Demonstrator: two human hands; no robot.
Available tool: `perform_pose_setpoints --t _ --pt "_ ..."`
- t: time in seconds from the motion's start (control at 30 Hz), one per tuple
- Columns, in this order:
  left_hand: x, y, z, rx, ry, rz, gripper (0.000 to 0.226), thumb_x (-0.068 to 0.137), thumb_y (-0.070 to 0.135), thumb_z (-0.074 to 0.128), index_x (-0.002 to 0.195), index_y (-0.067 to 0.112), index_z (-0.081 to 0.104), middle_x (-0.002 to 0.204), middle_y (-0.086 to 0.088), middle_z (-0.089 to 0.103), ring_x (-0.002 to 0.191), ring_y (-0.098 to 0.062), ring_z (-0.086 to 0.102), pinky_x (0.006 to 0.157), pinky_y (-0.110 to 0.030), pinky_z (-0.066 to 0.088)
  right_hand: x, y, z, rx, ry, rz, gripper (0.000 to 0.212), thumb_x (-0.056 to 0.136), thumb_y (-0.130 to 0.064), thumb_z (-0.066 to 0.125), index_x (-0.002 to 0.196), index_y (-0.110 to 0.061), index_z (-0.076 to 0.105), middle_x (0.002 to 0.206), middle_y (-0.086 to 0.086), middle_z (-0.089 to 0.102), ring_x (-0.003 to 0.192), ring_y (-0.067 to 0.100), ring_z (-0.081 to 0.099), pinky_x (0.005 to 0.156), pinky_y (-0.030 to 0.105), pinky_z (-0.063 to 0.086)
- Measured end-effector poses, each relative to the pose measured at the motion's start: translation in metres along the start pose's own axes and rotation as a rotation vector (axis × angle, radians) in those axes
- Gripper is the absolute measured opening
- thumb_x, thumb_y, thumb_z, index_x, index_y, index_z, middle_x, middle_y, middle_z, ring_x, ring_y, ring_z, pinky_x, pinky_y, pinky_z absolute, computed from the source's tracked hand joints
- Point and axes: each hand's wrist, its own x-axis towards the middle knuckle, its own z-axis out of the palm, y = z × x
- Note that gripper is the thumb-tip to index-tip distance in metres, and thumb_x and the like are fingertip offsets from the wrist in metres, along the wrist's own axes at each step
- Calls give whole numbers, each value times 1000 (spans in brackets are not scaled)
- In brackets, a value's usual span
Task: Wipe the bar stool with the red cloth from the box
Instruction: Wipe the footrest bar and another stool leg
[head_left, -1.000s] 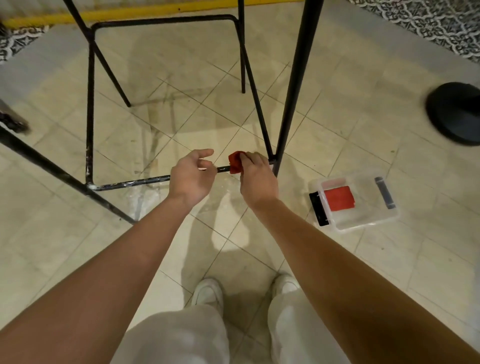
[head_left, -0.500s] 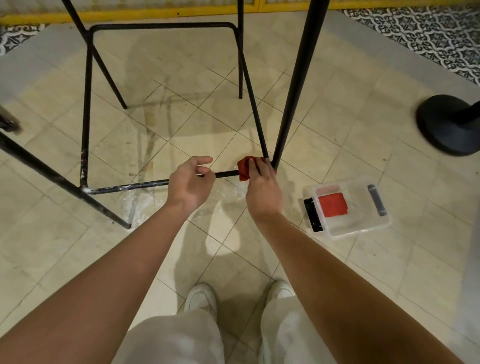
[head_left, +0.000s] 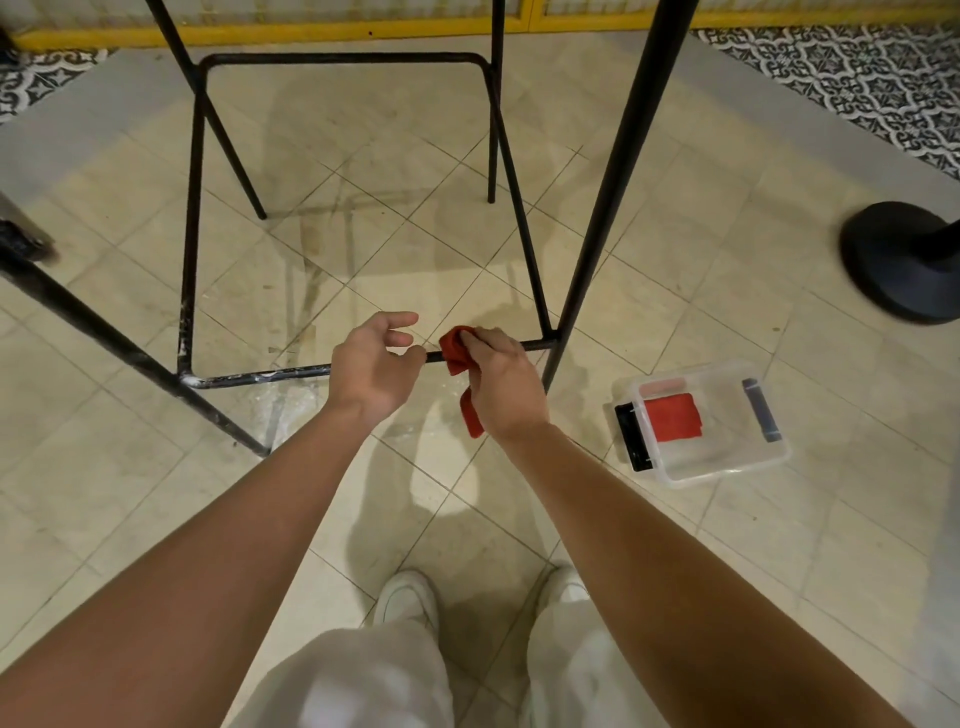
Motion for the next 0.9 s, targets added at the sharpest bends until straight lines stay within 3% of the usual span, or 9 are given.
perform_pose_setpoints --t 0.1,0.2,0.3,0.53,0.63,0.73,0.9 --pt "1 -2 -4 -23 13 3 32 88 13 59 117 25 60 96 6 58 77 -10 51 79 -24 44 2 13 -7 -23 -36 -67 45 94 -1 47 137 -13 48 140 7 49 130 26 42 106 38 39" --pt "2 -6 -11 -25 29 -1 31 87 12 58 116 24 60 94 7 58 71 -7 50 76 -25 44 1 28 -16 -79 39 51 46 94 -1 47 138 -15 47 141 4 48 129 25 45 105 36 41" --pt "2 -11 -16 -45 46 -23 33 87 11 58 118 23 61 90 10 56 76 -14 52 81 -32 49 -1 20 -12 -56 110 155 46 93 2 46 137 -11 47 140 7 48 131 26 42 107 38 39" --pt "-2 -16 -18 17 69 37 38 86 10 63 122 23 59 107 5 55 93 -13 50 85 -27 46 -4 9 -4 -36 -45 -90 44 94 -4 50 137 -13 48 142 9 46 132 26 42 108 39 39" --pt "-3 -20 -20 35 64 50 40 85 10 65 122 23 59 110 6 53 98 -12 49 90 -31 47 0 23 -13 -120 31 35 47 93 0 48 138 -13 45 141 7 47 129 27 45 103 39 44" --pt "-2 -22 -21 31 71 43 40 85 11 65 122 23 59 112 5 55 97 -13 49 89 -36 49 -4 15 -8 -120 84 148 49 93 2 47 140 -9 41 146 9 41 139 28 32 111 42 34" --pt "-2 -21 -16 12 53 41 38 87 13 62 123 25 58 111 7 54 84 -10 49 73 -24 43 -14 -1 0 -110 -59 -121 49 94 0 49 141 -13 41 150 8 36 141 26 28 110 37 28"
